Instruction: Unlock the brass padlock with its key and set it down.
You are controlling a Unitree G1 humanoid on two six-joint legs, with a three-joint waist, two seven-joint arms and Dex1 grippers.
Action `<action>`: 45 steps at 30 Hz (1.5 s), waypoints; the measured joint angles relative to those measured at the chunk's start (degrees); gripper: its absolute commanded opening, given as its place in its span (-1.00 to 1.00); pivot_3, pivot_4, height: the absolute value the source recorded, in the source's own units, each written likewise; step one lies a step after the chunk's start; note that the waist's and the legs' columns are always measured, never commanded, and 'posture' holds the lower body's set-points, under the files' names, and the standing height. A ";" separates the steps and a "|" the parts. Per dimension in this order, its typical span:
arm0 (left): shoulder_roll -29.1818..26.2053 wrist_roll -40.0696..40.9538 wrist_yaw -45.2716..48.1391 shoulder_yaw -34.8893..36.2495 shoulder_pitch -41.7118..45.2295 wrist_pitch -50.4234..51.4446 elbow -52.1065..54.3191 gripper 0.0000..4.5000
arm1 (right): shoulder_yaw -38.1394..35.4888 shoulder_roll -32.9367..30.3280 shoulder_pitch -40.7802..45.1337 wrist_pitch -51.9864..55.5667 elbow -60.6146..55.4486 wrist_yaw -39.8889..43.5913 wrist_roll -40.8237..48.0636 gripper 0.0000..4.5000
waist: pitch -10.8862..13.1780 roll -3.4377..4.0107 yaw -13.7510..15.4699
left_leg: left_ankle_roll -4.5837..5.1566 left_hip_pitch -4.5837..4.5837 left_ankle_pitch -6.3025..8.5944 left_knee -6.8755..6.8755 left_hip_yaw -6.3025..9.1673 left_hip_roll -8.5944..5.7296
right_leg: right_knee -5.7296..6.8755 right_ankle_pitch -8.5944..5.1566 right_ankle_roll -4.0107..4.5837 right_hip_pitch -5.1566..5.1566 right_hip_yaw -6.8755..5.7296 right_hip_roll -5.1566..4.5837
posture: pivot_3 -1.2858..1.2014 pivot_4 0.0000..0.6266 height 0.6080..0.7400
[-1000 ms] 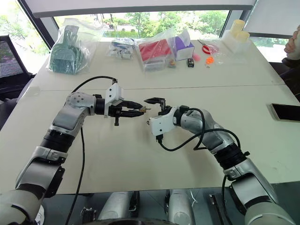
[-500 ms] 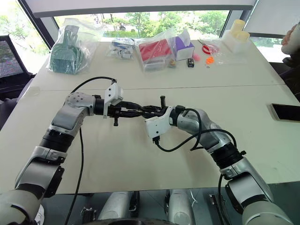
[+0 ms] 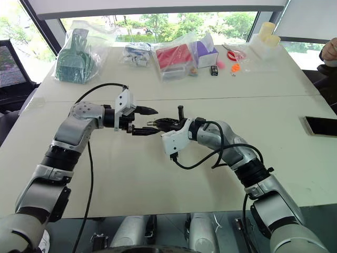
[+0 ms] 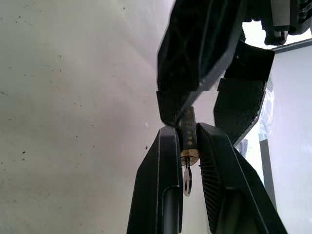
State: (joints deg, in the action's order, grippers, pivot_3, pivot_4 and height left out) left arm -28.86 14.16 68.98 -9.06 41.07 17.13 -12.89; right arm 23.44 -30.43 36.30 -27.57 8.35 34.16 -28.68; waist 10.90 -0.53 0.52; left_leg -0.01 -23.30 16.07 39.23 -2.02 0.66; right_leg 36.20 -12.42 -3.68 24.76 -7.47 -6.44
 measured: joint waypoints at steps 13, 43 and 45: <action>-3.77 3.60 -2.82 4.38 -4.74 3.83 7.07 0.05 | -0.05 -0.04 0.00 0.41 0.77 -0.01 0.32 -0.86 | 0.00 0.00 0.12 | -0.02 0.02 -0.01 0.00 -0.01 0.04 | 0.01 0.00 0.00 0.00 0.07 0.01 | 0.03 -0.52 1.00; 0.94 1.94 -6.44 2.59 -6.50 -0.17 -0.44 -0.96 | -0.05 -0.01 -0.36 1.72 0.60 0.54 1.00 -0.86 | 0.00 0.00 0.06 | -0.02 0.04 -0.01 0.00 -0.08 -0.01 | 0.01 0.00 0.00 0.00 0.08 0.02 | 0.03 -0.52 1.00; 1.20 1.35 -6.61 2.59 -6.33 -0.96 -2.04 -0.96 | -0.06 -0.03 -0.39 1.99 0.54 0.63 1.15 -0.86 | 0.00 0.00 0.05 | -0.02 0.04 -0.01 0.00 -0.09 -0.01 | 0.01 0.00 0.00 0.00 0.08 0.02 | 0.03 -0.52 1.00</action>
State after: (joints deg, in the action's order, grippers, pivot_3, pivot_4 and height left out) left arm -27.66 15.52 62.37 -6.47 34.74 16.17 -14.93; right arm 23.38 -30.46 35.90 -25.57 8.89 34.78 -27.53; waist 10.90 -0.53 0.57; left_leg -0.02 -23.25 16.06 39.23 -2.11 0.65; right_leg 36.22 -12.41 -3.67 24.76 -7.39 -6.42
